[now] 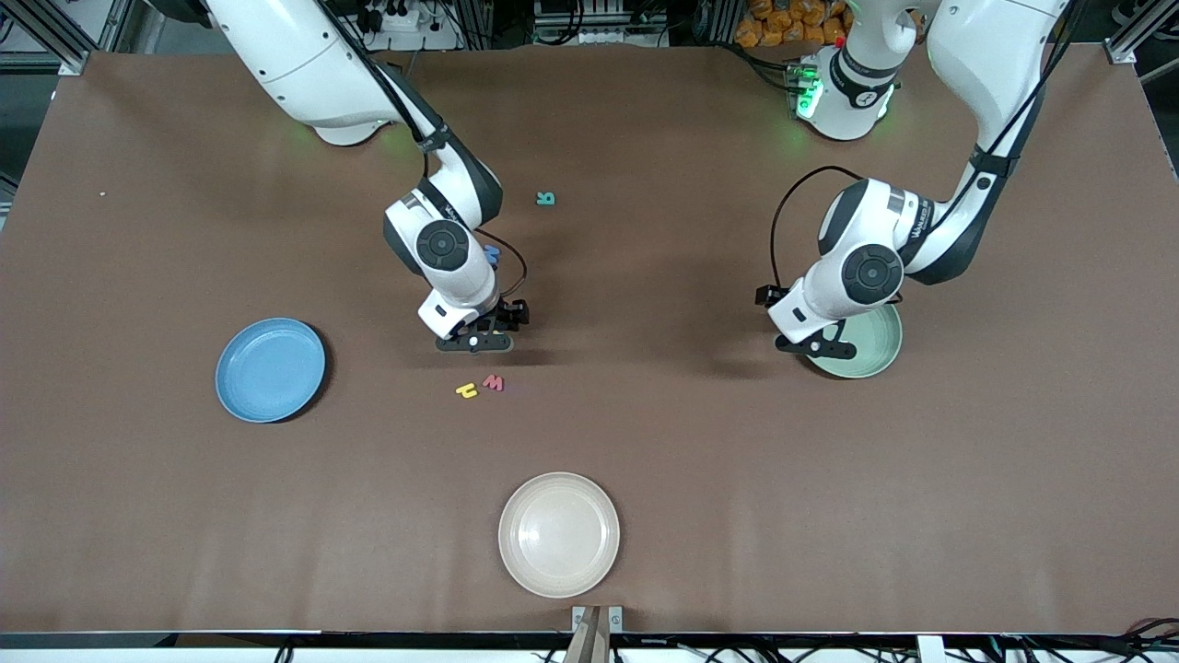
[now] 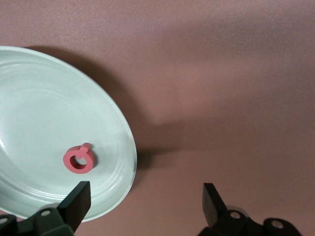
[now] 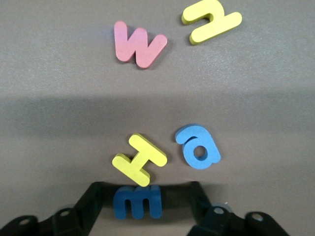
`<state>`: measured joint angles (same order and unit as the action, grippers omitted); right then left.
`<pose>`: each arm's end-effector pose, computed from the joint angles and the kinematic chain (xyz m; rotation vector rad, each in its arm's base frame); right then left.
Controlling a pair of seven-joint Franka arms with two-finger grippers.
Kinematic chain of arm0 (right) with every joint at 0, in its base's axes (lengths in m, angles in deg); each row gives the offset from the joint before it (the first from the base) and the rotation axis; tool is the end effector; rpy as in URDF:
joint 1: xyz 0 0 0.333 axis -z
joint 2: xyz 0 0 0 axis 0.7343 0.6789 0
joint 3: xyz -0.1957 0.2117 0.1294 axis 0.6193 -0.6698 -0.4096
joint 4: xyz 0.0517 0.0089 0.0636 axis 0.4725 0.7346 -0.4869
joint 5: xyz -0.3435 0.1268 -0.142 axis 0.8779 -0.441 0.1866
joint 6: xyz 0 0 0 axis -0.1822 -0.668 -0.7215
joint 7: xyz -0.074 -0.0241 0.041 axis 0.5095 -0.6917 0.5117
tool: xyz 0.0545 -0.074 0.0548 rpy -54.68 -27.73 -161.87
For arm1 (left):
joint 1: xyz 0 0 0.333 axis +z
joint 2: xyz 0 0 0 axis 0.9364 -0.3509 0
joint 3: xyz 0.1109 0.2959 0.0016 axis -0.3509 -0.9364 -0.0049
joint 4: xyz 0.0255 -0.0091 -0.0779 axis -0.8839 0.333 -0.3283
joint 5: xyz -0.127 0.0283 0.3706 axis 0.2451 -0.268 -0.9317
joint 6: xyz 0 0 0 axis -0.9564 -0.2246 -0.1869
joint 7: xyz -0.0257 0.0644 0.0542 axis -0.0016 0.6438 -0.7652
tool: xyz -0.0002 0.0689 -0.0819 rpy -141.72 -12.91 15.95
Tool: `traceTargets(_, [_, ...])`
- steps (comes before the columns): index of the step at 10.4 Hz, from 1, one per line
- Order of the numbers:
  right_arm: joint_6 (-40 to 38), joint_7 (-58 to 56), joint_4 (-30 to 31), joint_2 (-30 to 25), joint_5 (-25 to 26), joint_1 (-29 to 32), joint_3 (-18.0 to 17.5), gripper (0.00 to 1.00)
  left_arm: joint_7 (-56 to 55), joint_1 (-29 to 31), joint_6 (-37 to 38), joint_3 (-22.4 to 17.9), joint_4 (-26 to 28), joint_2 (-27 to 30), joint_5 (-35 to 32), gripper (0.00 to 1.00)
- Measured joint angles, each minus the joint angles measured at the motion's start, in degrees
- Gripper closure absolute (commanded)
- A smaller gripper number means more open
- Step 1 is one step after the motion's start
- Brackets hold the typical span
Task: Sort upper and lower case letters into plates
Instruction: 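Carry the blue E to the blue plate while the left gripper reaches teal letter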
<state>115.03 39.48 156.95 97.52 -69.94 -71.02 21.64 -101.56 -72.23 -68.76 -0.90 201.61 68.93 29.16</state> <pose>0.4900 0.3373 0.1715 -3.1221 0.0210 0.0410 0.5110 -0.1947 0.2290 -3.0778 0.2408 0.4102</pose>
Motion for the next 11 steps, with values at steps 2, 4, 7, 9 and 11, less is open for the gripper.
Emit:
traceTargets(2, [-0.3,1.8,0.0,-0.5,0.1,-0.2,-0.1,1.00,0.0,0.0,0.0,0.0,0.0,0.0,0.0,0.00])
traceTargets(4, [-0.9,2.1,0.2,-0.8,0.1,-0.3,-0.1,1.00,0.0,0.0,0.0,0.0,0.0,-0.1,0.0,0.00])
traceTargets(7, [-2.9,2.2,0.0,-1.9,0.1,0.0,0.2,1.00,0.0,0.0,0.0,0.0,-0.5,-0.1,0.1,0.00])
traceTargets(9, [-6.2,2.1,-0.3,-5.3,0.1,2.0,0.6,1.00,0.0,-0.1,-0.6,1.6,-1.9,-0.1,1.4,0.00])
traceTargets(11, [-8.1,1.5,-0.4,-8.6,0.2,6.4,0.8,1.00,-1.7,-1.1,-3.6,4.8,-4.0,-0.6,2.9,0.00])
